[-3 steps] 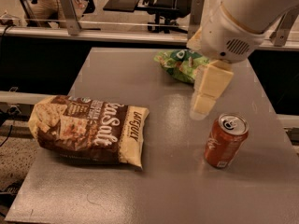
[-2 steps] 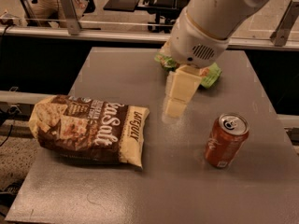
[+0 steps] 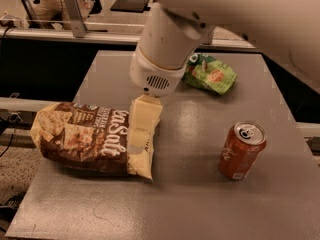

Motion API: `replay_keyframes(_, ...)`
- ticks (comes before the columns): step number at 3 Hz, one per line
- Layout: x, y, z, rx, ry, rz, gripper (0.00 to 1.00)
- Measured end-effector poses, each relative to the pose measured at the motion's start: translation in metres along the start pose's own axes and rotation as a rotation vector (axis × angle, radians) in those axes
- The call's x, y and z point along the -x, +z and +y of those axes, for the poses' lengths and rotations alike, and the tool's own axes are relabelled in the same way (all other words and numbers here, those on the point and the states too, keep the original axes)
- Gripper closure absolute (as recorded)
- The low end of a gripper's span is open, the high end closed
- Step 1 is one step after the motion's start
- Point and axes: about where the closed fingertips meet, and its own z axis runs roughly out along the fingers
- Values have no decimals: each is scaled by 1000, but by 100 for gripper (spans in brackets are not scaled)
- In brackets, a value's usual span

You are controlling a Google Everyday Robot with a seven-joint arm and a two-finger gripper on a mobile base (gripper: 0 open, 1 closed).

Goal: Pick brown chip bag

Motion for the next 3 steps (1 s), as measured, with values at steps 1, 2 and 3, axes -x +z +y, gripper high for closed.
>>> replay_keyframes(1,11,29,8,-15,5,41,0)
replay_keyframes(2,15,54,13,-26,11,81,0)
replay_keyframes(3,16,70,16,-28,15,105,0)
